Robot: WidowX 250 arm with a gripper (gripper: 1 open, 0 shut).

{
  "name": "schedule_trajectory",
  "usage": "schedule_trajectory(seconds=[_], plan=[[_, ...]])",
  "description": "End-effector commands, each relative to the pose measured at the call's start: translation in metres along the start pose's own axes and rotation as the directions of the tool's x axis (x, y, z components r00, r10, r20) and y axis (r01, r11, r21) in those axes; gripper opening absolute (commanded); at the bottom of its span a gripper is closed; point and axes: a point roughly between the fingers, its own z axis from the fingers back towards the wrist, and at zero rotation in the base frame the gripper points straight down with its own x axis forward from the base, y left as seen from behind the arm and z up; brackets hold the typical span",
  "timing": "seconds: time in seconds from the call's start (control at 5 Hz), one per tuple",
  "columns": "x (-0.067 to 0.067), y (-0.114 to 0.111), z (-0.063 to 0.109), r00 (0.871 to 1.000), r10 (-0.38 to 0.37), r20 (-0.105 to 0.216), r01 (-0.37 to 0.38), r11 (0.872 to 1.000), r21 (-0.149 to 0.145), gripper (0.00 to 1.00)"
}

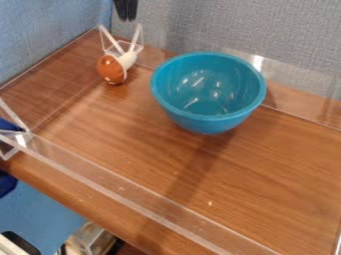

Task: Put the mushroom in the blue bowl

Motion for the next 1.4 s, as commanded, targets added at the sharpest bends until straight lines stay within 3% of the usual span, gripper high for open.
schedule_trajectory(seconds=[0.0,0.2,0.6,0.8,1.2], plan=[[0.005,0.013,0.013,0.998,0.004,0.06,-0.004,1.0,-0.005,1.0],[0.009,0.023,-0.003,0.999,-0.001,0.048,0.0,1.0,0.019,1.0],[0.003,0.013,-0.045,0.999,0.036,0.026,-0.038,0.998,0.057,1.0],[-0.002,0.006,-0.059,0.999,0.05,0.022,-0.051,0.996,0.068,0.0],[-0.007,-0.002,-0.052,1.0,0.005,0.023,-0.007,0.998,0.066,0.0]])
